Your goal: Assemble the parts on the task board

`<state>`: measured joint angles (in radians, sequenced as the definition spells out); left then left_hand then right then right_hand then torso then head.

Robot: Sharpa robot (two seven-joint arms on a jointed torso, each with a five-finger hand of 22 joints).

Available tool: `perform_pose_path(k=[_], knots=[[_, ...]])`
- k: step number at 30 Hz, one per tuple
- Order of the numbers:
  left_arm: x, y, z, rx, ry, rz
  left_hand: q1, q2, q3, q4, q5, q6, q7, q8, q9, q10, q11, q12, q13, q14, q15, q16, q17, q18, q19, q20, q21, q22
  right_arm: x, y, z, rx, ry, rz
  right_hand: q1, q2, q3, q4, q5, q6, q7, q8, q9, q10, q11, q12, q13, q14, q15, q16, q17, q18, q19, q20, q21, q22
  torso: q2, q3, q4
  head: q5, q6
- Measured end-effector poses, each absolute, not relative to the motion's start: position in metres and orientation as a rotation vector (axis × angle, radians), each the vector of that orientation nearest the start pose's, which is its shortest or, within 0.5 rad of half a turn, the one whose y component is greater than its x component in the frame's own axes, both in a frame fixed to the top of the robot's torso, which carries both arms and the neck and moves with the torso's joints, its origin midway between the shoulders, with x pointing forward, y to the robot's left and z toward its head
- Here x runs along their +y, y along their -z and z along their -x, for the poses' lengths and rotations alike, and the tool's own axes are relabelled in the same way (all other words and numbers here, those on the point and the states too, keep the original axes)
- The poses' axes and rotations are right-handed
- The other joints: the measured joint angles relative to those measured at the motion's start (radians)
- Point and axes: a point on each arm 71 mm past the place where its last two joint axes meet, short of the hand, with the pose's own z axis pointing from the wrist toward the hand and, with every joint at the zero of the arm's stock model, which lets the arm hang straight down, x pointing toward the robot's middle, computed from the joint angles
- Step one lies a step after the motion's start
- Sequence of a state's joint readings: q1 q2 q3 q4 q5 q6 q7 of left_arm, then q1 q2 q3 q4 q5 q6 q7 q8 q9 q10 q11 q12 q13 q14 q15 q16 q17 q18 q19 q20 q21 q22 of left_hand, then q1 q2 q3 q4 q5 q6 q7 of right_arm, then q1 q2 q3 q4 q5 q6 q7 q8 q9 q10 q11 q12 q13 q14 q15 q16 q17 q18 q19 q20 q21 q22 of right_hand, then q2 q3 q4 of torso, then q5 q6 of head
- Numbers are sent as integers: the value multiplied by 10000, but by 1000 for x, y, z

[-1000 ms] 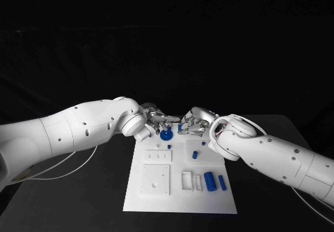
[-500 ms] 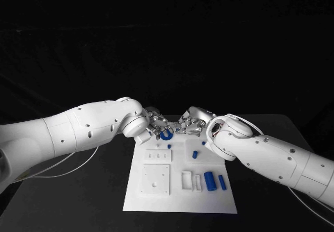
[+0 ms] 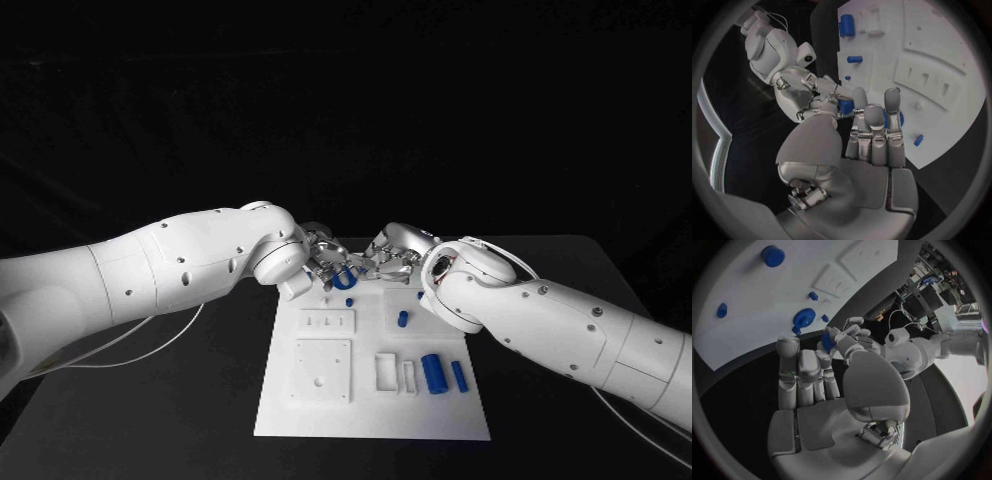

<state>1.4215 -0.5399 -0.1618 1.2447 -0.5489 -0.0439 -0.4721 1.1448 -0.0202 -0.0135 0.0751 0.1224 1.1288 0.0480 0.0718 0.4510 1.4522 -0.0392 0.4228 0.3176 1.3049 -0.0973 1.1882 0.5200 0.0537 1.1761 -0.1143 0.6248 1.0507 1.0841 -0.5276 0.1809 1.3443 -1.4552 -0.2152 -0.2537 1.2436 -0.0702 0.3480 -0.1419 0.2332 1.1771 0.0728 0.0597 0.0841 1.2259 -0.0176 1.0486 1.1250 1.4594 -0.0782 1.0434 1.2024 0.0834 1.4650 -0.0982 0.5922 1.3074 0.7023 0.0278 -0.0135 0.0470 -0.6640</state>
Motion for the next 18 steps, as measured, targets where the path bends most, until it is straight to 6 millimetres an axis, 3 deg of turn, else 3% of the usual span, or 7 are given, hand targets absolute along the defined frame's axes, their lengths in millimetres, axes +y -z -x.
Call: perform_pose_path(k=[3, 4, 9, 18], knots=[[139, 167, -543, 22342, 7164, 6135, 26, 130, -143, -159, 67, 0, 0, 0, -11, 0, 0, 0, 0, 0, 0, 0, -9, 1, 72, 0, -113, 133, -99, 182, -516, 17238, -7311, -47, 0, 0, 0, 0, 1, -1, 0, -4, 7, 0, 0, 0, 0, 0, 0, 0, 0, 0, 0, 0, 0, 0, -1, 1, 0, 0, -8], [139, 167, -543, 22342, 7164, 6141, 61, 259, -145, -245, 174, 0, 0, 0, -11, 0, 0, 0, 0, 0, 0, 0, -9, 1, 72, -1, -163, 187, -99, 183, -515, 17265, -7300, -25, 0, 0, 0, 0, 1, -1, 0, -28, 16, 0, 0, 0, 0, 0, 0, 0, 0, 0, 0, 0, 0, 0, -1, 1, 0, -4, -10], [139, 168, -543, 22351, 7160, 6157, 244, 456, -186, -455, 741, -1, 1, 0, -15, 0, 0, 0, -1, 0, 0, 0, -9, 1, 108, -36, -249, 315, -98, 186, -515, 17387, -7244, 61, 0, 0, -1, -1, 1, -2, 1, -31, 17, 0, 0, 0, -15, -1, 1, 0, 0, 0, 0, 0, 0, -1, -3, -3, 0, -14, -12], [138, 172, -542, 22516, 7133, 6091, 616, 828, -134, -920, 1098, 52, -52, -1, -18, -36, -36, 0, -2, 0, 0, 0, -9, 1, 143, -71, -401, 520, -96, 191, -514, 17543, -7150, 120, 1, -1, -1, -3, 1, -3, 2, 11, 17, 0, 0, 0, -15, -1, 1, -37, -9, 0, 0, 0, 0, -1, -3, -9, 4, -32, -4]])
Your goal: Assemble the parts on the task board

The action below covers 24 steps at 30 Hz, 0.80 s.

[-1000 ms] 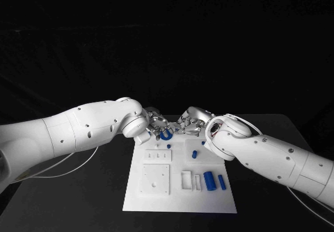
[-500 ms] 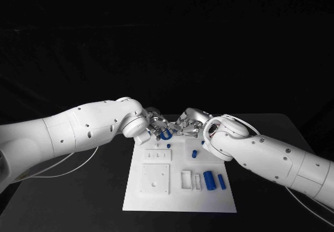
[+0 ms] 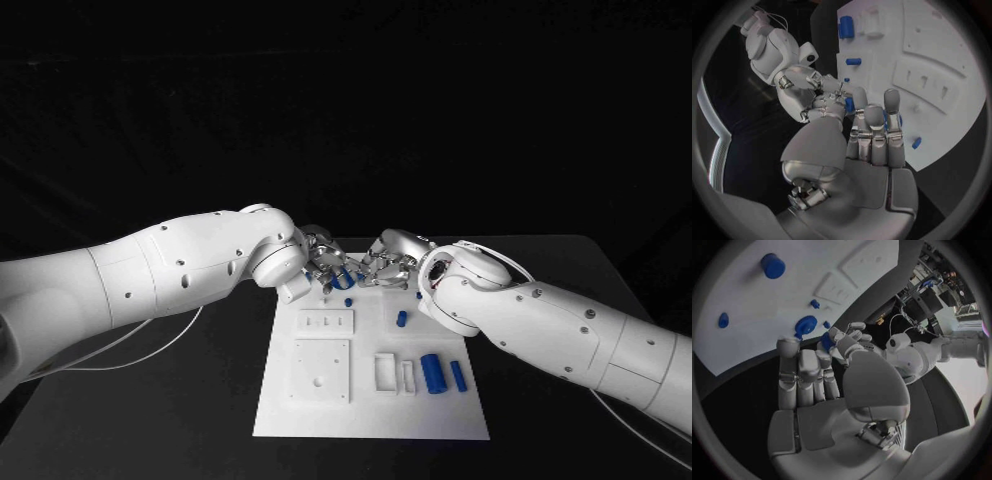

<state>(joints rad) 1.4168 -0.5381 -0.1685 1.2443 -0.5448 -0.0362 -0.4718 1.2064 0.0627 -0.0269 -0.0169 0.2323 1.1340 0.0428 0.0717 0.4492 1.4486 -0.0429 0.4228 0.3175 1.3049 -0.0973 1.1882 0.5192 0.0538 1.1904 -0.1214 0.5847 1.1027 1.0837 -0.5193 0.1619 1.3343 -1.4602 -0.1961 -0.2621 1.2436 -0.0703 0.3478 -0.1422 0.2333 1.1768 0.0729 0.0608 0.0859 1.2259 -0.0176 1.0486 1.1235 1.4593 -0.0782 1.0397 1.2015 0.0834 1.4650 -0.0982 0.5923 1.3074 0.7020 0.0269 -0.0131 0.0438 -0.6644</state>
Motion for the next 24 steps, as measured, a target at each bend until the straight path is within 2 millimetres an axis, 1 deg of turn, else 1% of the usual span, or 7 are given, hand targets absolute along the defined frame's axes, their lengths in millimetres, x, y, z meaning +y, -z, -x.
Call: perform_pose_path(k=[2, 6, 12, 18, 22, 23, 24], knots=[[138, 174, -541, 22577, 7113, 6058, -45, 98, -68, -69, 9, 0, 0, 0, -106, 0, 0, -38, -11, 0, 0, 0, 0, 0, 37, 36, -119, 124, -96, 191, -514, 17578, -7134, 129, 0, 0, -1, -1, 0, -1, 1, 0, 1, 0, 0, 0, 0, 0, 0, 0, -2, 0, 0, 0, 0, 0, 0, -1, 1, -5, 1], [137, 176, -540, 22706, 7101, 5987, -50, 100, -110, -110, 9, 25, -25, 1, -337, 0, 0, -38, -12, 0, 0, 0, 0, -1, 143, 35, -308, 357, -95, 192, -514, 17632, -7109, 140, 28, -28, -1, -2, 0, -13, 13, 0, 11, 0, 0, 0, 0, 0, 0, 0, -2, 0, 0, 0, 0, 0, 0, 3, 0, -8, -8], [137, 177, -539, 22787, 7089, 5960, -52, 109, -110, -110, 13, 25, -25, 1, -366, 0, 0, -38, -12, 0, 0, 0, 1, -1, 143, 35, -346, 439, -94, 193, -513, 17682, -7093, 162, 48, -48, -1, -2, -1, -14, 14, 0, 16, 0, 0, 0, 0, 0, 0, 0, -3, 0, 0, 0, 0, 0, 2, 6, -1, 1, -21], [137, 178, -539, 22804, 7123, 5954, 86, 415, 65, -243, 108, 43, -43, -29, -382, 0, 0, -38, -12, 0, 0, 0, 6, -1, 163, 15, -415, 524, -94, 193, -513, 17741, -7063, 191, 11, -11, -2, -4, -8, -32, -2, -2, 15, 0, 0, 0, 1, 0, 1, 0, -2, 0, 0, 0, 0, 0, 7, 7, -4, 10, -45], [137, 178, -539, 22765, 7155, 5970, -17, 622, 160, -213, 110, 152, -105, -47, -141, 39, -38, -38, -12, 1, 1, 0, 12, -1, 217, -11, -429, 606, -94, 194, -514, 17779, -7043, 207, 9, -9, 5, 4, -9, -13, -22, -5, 14, 0, 0, -30, -4, 0, 0, 0, -2, 0, 0, 0, 0, 0, 9, 8, -4, 12, -52], [137, 178, -539, 22736, 7170, 5986, -10, 640, 195, -247, 148, 171, -88, -13, 25, 56, -55, -38, -15, 1, 0, 0, 12, -30, 269, -20, -472, 632, -94, 194, -514, 17793, -7034, 214, 9, -9, 15, 14, -9, -9, -25, -8, 14, 0, 0, -39, -9, 0, 1, 0, -1, 0, 0, 0, 0, 0, 10, 9, -4, 12, -56], [137, 178, -539, 22707, 7185, 5999, -9, 641, 272, -325, 207, 185, -74, 23, 336, 58, -57, -38, -30, 1, 0, 0, 12, -158, 269, -19, -520, 686, -95, 194, -514, 17801, -7027, 217, 2, -16, 15, 14, -9, -1, -33, -10, 15, 0, 0, -39, -9, 0, 0, 0, -2, 0, 0, 0, 0, 0, 12, 9, -2, 11, -58]])
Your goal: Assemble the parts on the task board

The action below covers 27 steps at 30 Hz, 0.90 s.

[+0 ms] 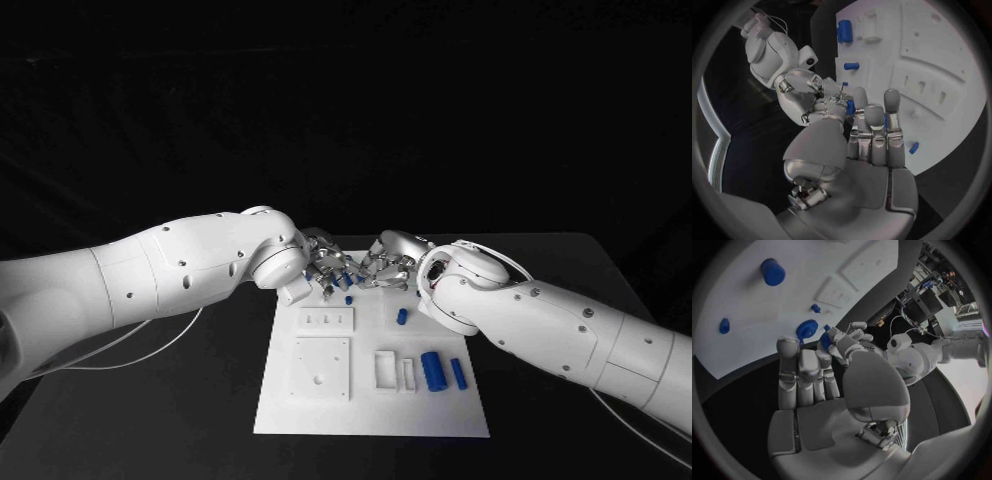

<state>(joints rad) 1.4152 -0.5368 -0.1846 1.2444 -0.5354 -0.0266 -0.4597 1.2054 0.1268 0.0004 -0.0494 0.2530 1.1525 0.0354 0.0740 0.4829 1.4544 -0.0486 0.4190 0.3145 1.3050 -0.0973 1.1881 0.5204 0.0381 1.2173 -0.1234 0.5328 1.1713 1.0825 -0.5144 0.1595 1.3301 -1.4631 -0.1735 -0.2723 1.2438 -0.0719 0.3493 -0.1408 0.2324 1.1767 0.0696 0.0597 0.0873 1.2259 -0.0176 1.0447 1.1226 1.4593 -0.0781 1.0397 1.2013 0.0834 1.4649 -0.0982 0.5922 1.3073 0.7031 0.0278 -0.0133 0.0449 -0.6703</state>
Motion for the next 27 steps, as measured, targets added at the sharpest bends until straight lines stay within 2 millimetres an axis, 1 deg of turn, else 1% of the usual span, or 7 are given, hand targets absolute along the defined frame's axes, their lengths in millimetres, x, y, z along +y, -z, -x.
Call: perform_pose_path(k=[5, 11, 14, 18, 20, 22, 27], knots=[[137, 178, -539, 22560, 7277, 6054, 32, 36, 313, -314, 453, 0, 0, 184, 180, 87, -51, -54, -29, 9, -82, 0, 34, -1, 35, -35, -105, 155, -96, 194, -515, 17829, -6995, 221, -8, -6, 1, 1, 0, 0, -1, -29, 5, 0, 0, 0, 0, 0, 0, 0, 0, 0, 0, 0, 0, 0, 1, 5, 0, -8, -8], [137, 179, -539, 22489, 7334, 6120, -50, 211, 410, -412, 657, 0, 0, 149, 222, 88, -51, -108, -41, 9, -82, 0, 59, -2, 53, -52, -221, 365, -97, 195, -515, 17857, -6975, 186, -22, -18, -31, 34, -49, 0, 0, -34, 7, 0, 0, 0, -19, 0, 0, 0, -18, 0, 0, 0, 0, 0, -1, 12, 0, -14, -32], [137, 179, -539, 22478, 7340, 6157, -96, 257, 435, -438, 808, 0, 0, 23, 225, 89, -51, -108, -40, 9, -82, 0, 67, -1, 70, -71, -279, 444, -98, 196, -515, 17871, -6984, 147, -185, -121, -204, 168, -235, -426, 99, -24, 1, -75, 73, -157, -116, 0, 0, -84, -58, 0, 0, 0, -105, 0, -4, 16, 0, -14, -39], [138, 178, -540, 22429, 7359, 6212, -152, 310, 505, -509, 893, 17, 18, -23, 226, 89, -51, -108, -58, 9, -82, 11, 84, -2, 108, -37, -374, 548, -97, 197, -515, 17898, -7063, 99, -340, -167, -904, 420, -241, -1056, 299, 38, -188, -202, 200, -271, -272, -37, 37, -163, -114, 0, 8, 8, -199, 0, -10, 15, -1, -24, -44], [138, 178, -540, 22402, 7376, 6235, -189, 340, 508, -512, 899, 55, 56, -52, 225, 89, -51, -178, -84, 8, -82, 46, 102, -2, 143, -71, -417, 590, -98, 198, -515, 17898, -7099, 55, -149, -222, -1395, 589, -241, -1327, 360, 38, -206, -306, 230, -314, -364, -59, 59, -164, -138, -1, 18, 92, -317, 0, -10, 15, -1, -25, -45], [138, 178, -540, 22381, 7384, 6255, -207, 323, 517, -522, 908, 69, 70, -53, 225, 89, -50, -224, -96, 8, -82, 46, 114, -1, 165, -93, -453, 623, -99, 198, -516, 17891, -7119, 8, -20, -188, -1634, 686, -241, -1392, 394, 38, -206, -307, 230, -319, -421, -84, 84, -164, -163, 13, 18, 92, -333, 0, -10, 15, -1, -25, -45], [139, 178, -540, 22325, 7381, 6309, -348, 256, 692, -751, 1187, 70, 71, -92, 226, 91, -49, -304, -107, 46, -119, 46, 134, -1, 185, -100, -509, 689, -109, 198, -516, 17844, -7102, -156, 92, -256, -2007, 744, -282, -1483, 412, 38, -205, -487, 268, -437, -657, -127, 126, -389, -318, 166, -17, 127, -777, 0, -7, 8, 8, -12, -82]])
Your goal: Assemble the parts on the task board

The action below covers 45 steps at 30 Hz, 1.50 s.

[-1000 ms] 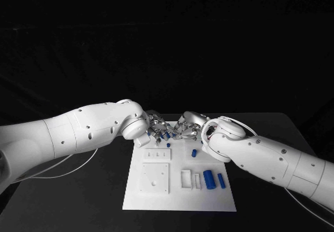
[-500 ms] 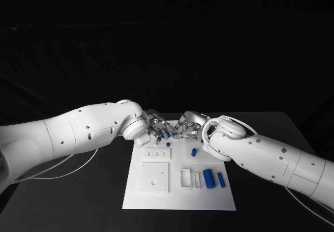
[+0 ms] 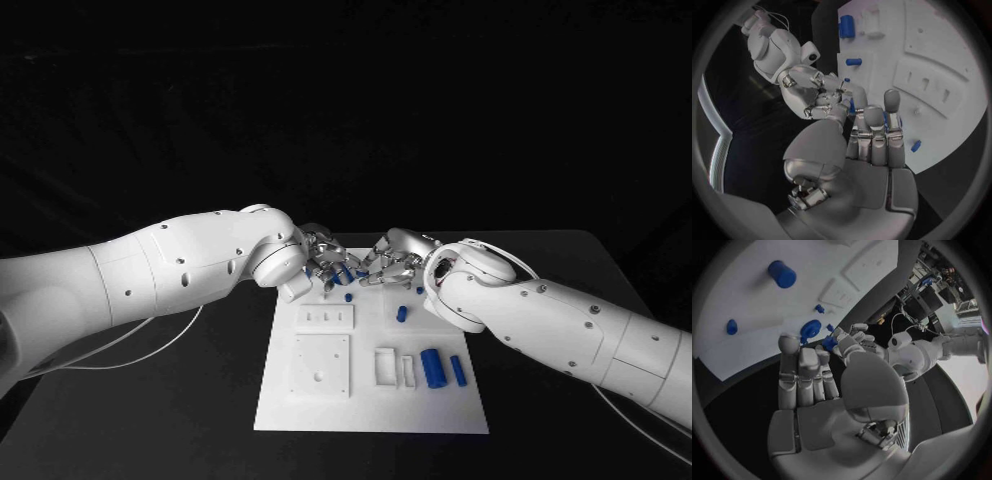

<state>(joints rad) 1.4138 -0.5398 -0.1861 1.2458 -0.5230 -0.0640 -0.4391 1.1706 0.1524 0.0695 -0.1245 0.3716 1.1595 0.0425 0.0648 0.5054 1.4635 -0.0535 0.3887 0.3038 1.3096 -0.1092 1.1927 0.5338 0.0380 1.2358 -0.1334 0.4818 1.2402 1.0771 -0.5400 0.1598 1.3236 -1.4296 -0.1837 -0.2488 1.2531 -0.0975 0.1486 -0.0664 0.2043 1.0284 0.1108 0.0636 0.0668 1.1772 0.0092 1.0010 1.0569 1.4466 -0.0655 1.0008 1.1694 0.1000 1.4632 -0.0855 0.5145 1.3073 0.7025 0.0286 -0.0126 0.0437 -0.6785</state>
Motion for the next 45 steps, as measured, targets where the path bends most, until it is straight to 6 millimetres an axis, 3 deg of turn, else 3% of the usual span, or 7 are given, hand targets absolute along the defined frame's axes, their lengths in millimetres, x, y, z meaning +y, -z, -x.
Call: perform_pose_path(k=[9, 13, 24, 30, 39, 43, 45], knots=[[157, 178, -544, 22020, 7001, 6543, 22, -102, -13, -42, 69, 54, 55, -34, 0, 46, -23, 20, 52, 74, -71, 158, 164, 0, 101, -41, -59, 162, -157, 198, -512, 17996, -6987, -545, 316, 79, -237, -297, 481, -248, 69, 0, -1, -247, 32, -145, -287, -84, 83, -194, -219, 14, 35, 36, -779, 0, 12, 12, -10, 99, -135], [170, 178, -545, 21826, 6721, 6618, -5, -128, 7, -145, 108, 92, 92, -16, 0, 15, -56, 162, 132, 198, -90, 188, 252, 1, 178, -47, -115, 258, -184, 189, -516, 17895, -6892, -919, 316, 79, -162, -423, 525, -248, 69, 0, -8, -247, 32, -145, -340, -84, 83, -193, -231, 13, 35, 36, -830, 0, -1, 11, -34, 119, -154], [191, 179, -538, 21427, 6175, 6415, -163, -286, 293, -568, 273, 156, 156, -17, 0, 15, -56, 275, 268, 327, -137, 108, 492, 2, 333, -95, -329, 444, -226, 162, -533, 17026, -6988, -2107, 312, 75, 53, -439, 828, -96, 30, 0, -8, -282, -4, -146, -449, -84, 83, -242, -301, 10, 35, 36, -928, 0, -18, 14, -26, 146, -188], [200, 184, -524, 21276, 5886, 6082, -255, -377, 294, -570, 911, 162, 162, -19, 1, 38, -104, 495, 337, 559, -160, 108, 753, 1, 495, -113, -329, 530, -249, 156, -546, 16295, -6849, -2918, 249, 12, 153, -432, 1071, -62, -4, 0, -7, -282, -4, -146, -498, -84, 83, -369, -392, 8, 35, 35, -1137, 0, -14, 13, -3, 176, -225], [196, 183, -505, 20711, 5852, 5367, -250, -567, 417, -577, 1362, 198, 198, -40, 4, 13, -129, 808, 364, 772, -161, 187, 1247, 1, 620, -94, -413, 680, -277, 148, -561, 15083, -6502, -3850, 209, -28, 243, -468, 1229, -23, 26, 0, -7, -281, -3, -185, -530, -120, 46, -503, -507, 3, 35, 35, -1401, 6, -5, -4, -4, 230, -332], [193, 185, -501, 20459, 5846, 5279, -302, -619, 492, -567, 1404, 200, 199, -41, 14, 13, -128, 808, 367, 808, -194, 187, 1382, 2, 653, -131, -474, 680, -280, 145, -564, 14756, -6513, -4063, 97, -25, 272, -439, 1565, 7, -3, 0, -6, -281, -3, -185, -529, -120, 46, -503, -508, 2, 35, 35, -1401, 8, -4, -1, -4, 267, -398], [191, 187, -499, 20373, 5842, 5261, -321, -638, 507, -575, 1433, 200, 200, -58, 297, 13, -129, 878, 382, 827, -176, 187, 1445, 1, 653, -130, -474, 679, -279, 144, -565, 14646, -6564, -4153, 100, -23, 271, -439, 1677, 7, -3, 0, -6, -280, -3, -185, -529, -120, 46, -503, -524, 1, 35, 35, -1437, 8, -2, 0, -10, 286, -442]])
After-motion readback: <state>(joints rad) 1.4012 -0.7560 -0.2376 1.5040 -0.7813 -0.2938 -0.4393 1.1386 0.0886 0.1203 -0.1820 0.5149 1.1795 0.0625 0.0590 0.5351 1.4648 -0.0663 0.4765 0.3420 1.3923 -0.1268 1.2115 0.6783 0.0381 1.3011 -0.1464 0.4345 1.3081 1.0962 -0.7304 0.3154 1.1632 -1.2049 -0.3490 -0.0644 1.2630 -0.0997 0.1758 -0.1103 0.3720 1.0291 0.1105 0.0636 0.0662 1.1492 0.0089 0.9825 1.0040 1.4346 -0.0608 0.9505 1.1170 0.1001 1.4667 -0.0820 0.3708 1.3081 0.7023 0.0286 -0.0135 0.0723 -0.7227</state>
